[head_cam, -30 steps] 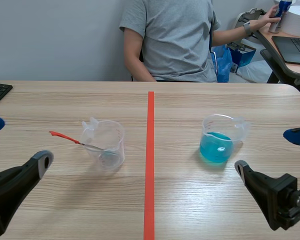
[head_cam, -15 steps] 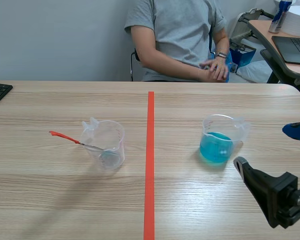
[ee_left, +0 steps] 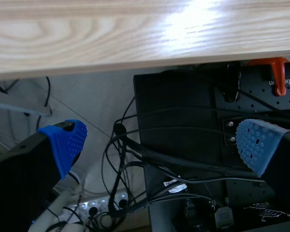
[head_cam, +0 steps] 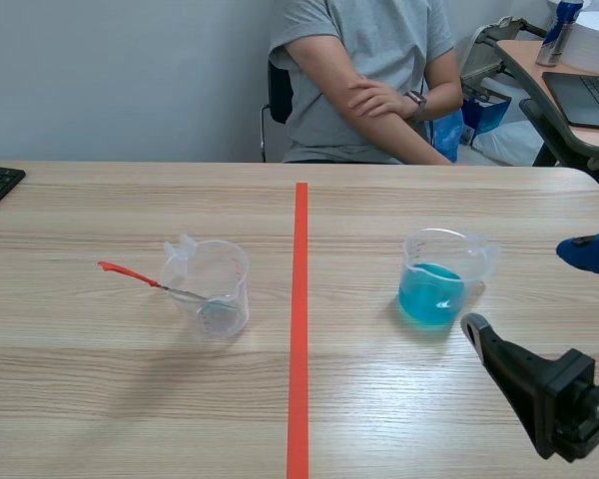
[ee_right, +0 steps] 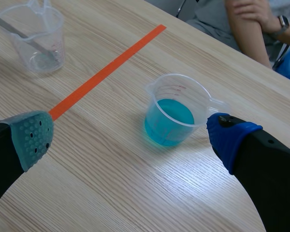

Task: Do the redox reaction experiment.
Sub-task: 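Lift the metal plate out of the left beaker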

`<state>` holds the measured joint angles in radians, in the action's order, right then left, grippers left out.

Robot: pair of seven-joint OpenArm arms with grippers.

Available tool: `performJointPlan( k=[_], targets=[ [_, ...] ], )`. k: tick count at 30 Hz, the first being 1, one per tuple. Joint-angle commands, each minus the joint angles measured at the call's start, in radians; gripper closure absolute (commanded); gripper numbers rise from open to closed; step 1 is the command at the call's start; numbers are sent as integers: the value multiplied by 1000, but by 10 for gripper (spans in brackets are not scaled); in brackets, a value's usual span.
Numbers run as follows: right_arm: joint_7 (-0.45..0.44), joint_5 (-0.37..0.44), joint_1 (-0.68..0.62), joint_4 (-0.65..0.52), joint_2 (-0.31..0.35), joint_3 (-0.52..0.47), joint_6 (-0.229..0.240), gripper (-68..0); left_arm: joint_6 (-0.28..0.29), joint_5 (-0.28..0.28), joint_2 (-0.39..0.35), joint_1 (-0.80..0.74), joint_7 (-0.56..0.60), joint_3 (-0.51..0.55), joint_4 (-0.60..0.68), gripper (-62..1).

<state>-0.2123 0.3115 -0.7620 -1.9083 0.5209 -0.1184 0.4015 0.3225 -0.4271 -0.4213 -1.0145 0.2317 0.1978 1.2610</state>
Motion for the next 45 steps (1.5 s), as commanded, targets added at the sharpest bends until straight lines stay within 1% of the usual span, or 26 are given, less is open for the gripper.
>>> performJointPlan(
  k=[1, 5, 9, 14, 19, 25, 28, 30, 32, 37, 45],
  targets=[
    [-24, -10, 14, -17, 6, 3, 9, -679, 5, -2, -3, 20, 11, -9, -2, -623],
    [-27, -32, 31, -17, 19, 42, 14, -679, 5, 2, -3, 83, 4, -41, -80, -623],
    [-54, -66, 70, -17, 40, 102, 15, -679, 5, 1, -3, 139, 3, -66, -158, -623],
    [-80, -126, 130, -17, 58, 185, 15, -679, 5, 1, 3, 196, 4, -80, -249, -623],
    [-91, -193, 195, -17, 58, 273, 14, -679, 5, 0, 12, 238, 3, -87, -334, -623],
    [-90, -262, 293, -17, 58, 405, 14, -679, 5, 1, 26, 248, 3, -87, -388, -623],
    [-85, -283, 350, -16, 58, 473, 10, -679, 5, 1, 28, 248, 4, -87, -406, -623],
    [-69, -283, 389, -16, 57, 518, 3, -679, 5, 1, 27, 248, 4, -87, -413, -623],
    [-51, -283, 426, -15, 57, 562, -19, -679, 5, 0, 27, 248, 3, -87, -414, -623],
    [-14, -283, 523, 10, 32, 662, -21, -679, 5, 0, 27, 253, 4, -87, -414, -623],
    [34, -296, 684, 129, -65, 817, -21, -679, 5, 0, 27, 256, 4, -87, -414, -623]
  ],
)
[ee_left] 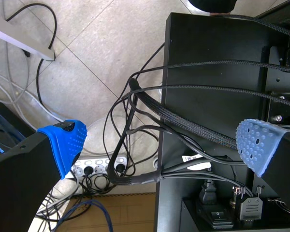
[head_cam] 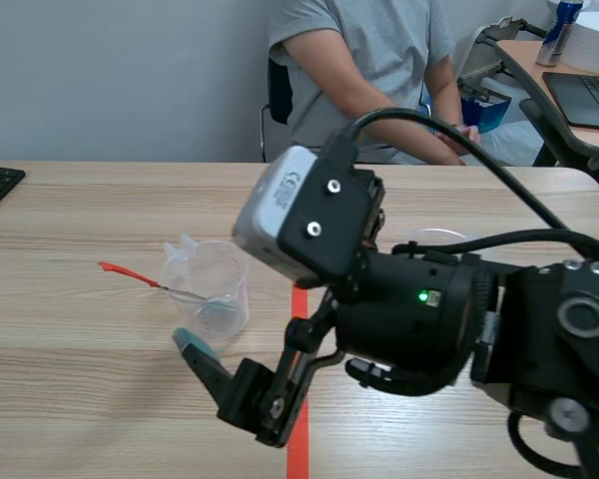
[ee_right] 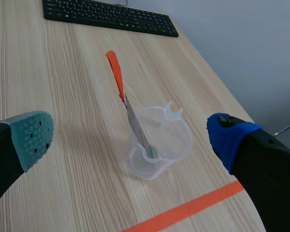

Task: Do the redox reaction experiment.
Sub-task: 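Lift the metal plate out of the left beaker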

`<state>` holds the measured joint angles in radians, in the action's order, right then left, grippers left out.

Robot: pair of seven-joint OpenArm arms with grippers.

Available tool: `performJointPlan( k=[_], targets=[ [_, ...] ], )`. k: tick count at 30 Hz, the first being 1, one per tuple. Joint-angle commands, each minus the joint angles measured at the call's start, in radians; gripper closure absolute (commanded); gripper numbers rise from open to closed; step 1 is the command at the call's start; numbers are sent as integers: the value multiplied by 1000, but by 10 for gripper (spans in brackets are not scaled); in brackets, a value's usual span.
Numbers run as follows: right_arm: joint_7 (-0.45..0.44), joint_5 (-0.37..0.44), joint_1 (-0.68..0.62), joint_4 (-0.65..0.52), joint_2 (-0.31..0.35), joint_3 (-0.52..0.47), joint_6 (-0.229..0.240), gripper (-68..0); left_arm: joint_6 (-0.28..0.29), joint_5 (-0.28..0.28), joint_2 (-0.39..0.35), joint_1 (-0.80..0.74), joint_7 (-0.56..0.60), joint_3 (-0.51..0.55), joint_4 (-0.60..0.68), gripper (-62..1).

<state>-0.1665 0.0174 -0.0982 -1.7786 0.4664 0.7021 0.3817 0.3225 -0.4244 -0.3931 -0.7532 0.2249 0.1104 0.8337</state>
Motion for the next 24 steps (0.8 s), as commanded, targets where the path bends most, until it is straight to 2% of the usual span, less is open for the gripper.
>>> performJointPlan(
  k=[1, 13, 19, 22, 24],
  targets=[
    [-11, -14, 39, 18, -26, 15, -2, -679, 5, -2, -1, -5, 11, 0, 13, -623],
    [-12, -86, 213, 247, -203, 201, -78, -679, 5, -2, -1, -5, 11, 0, 13, -623],
    [-11, -87, 277, 348, -277, 249, -109, -679, 5, -2, -1, -5, 11, 0, 13, -623],
    [-11, -94, 298, 390, -304, 261, -151, -679, 5, -2, -1, -5, 11, 0, 13, -623],
    [-11, -102, 306, 404, -314, 261, -158, -670, 5, -2, -1, -5, 11, 0, 13, -623]
  ],
)
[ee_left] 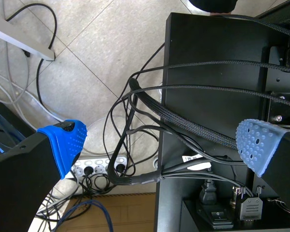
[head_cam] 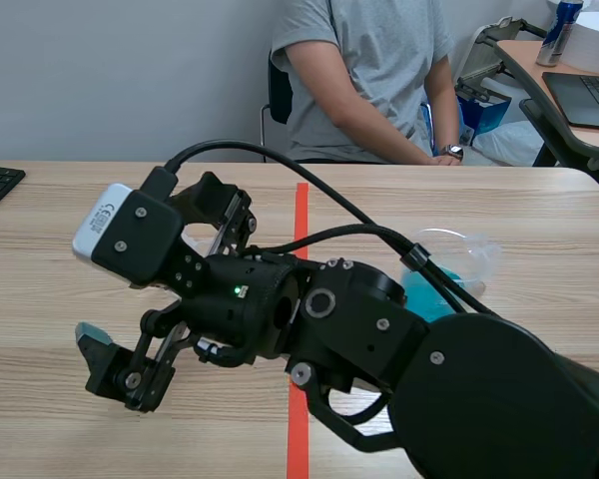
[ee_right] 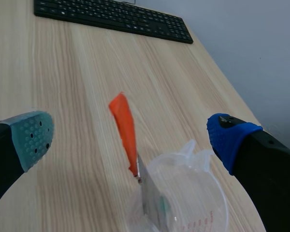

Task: Do the redox reaction experiment.
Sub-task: 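Lift the metal plate out of the left beaker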

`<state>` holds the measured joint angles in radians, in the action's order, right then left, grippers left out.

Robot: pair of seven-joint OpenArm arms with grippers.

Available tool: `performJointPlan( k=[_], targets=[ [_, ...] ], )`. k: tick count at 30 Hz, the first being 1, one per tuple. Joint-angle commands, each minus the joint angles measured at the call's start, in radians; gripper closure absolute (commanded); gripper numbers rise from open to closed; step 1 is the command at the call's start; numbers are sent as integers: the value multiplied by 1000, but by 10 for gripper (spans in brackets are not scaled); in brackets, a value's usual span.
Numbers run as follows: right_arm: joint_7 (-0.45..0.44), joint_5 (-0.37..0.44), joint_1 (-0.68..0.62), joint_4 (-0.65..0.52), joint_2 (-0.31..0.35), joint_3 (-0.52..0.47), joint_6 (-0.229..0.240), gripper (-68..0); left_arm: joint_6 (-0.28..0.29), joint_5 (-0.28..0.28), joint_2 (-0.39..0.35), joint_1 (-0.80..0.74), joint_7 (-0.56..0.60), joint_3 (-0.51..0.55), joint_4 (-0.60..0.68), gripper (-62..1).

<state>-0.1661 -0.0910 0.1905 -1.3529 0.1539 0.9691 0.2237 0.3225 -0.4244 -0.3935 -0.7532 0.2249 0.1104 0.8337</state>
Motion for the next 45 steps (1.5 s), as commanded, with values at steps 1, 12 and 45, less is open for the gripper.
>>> performJointPlan(
  k=[1, 12, 45],
  targets=[
    [-13, 5, 20, -20, -5, -6, 0, -642, 5, -2, -1, -5, 11, 0, 13, -623],
    [-20, 4, 26, -20, -11, -6, -23, -309, 5, -2, -1, -5, 11, 0, 13, -623],
    [61, 150, 26, -153, 23, -182, 99, -15, 5, -2, -1, -5, 11, 0, 13, -623]
  ],
)
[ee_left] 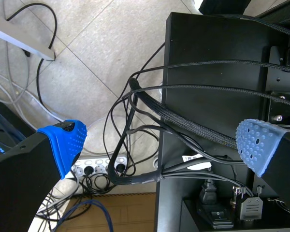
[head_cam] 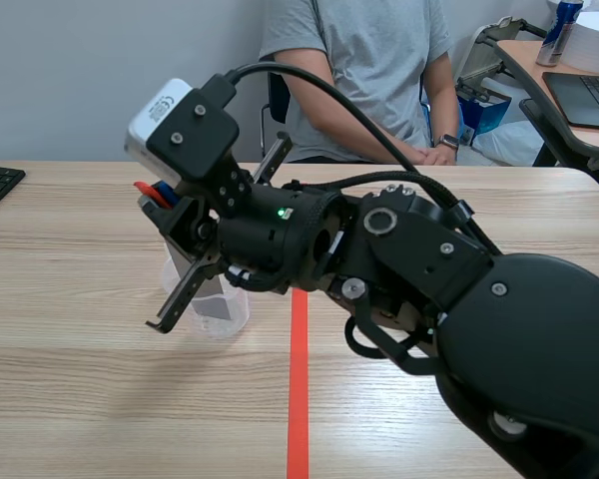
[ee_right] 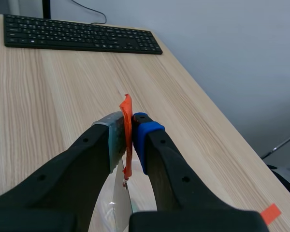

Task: Do the redox reaction experiment.
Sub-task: 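Lift the metal plate out of the left beaker, then move the plate over the blue solution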

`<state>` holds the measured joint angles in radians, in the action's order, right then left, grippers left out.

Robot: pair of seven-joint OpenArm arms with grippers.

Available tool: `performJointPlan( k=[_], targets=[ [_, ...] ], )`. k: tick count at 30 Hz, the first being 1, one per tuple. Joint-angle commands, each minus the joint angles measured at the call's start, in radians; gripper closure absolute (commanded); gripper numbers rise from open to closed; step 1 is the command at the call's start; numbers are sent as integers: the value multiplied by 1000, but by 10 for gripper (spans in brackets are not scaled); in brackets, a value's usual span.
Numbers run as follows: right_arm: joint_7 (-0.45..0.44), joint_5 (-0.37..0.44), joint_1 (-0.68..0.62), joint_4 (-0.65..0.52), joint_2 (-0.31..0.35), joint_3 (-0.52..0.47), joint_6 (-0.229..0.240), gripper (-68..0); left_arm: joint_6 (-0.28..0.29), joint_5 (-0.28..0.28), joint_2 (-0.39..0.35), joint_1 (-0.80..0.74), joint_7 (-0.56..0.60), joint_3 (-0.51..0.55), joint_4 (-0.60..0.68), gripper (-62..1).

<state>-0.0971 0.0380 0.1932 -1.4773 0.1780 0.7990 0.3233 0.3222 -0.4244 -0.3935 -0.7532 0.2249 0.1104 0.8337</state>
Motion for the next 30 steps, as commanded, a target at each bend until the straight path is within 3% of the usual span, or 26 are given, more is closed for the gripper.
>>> performJointPlan(
  k=[1, 5, 10, 12, 24, 30],
  targets=[
    [2, 31, 23, -35, -1, -26, 15, -15, 5, -2, -1, -5, 11, 0, 13, -623],
    [46, 82, 23, -61, -1, -80, 68, -15, 5, -2, -1, -5, 11, 0, 13, -623],
    [102, 137, 24, -94, -1, -141, 80, -15, 5, -2, -1, -5, 11, 0, 13, -623],
    [123, 155, 24, -114, -1, -165, 119, -15, 5, -2, -1, -5, 11, 0, 13, -623],
    [366, 297, 23, -314, 0, -307, 247, -15, 6, -2, 0, -5, 19, 0, 16, -623],
    [438, 384, 22, -402, 40, -368, 254, -15, 11, -2, -1, -5, 19, 0, 16, -623]
  ],
)
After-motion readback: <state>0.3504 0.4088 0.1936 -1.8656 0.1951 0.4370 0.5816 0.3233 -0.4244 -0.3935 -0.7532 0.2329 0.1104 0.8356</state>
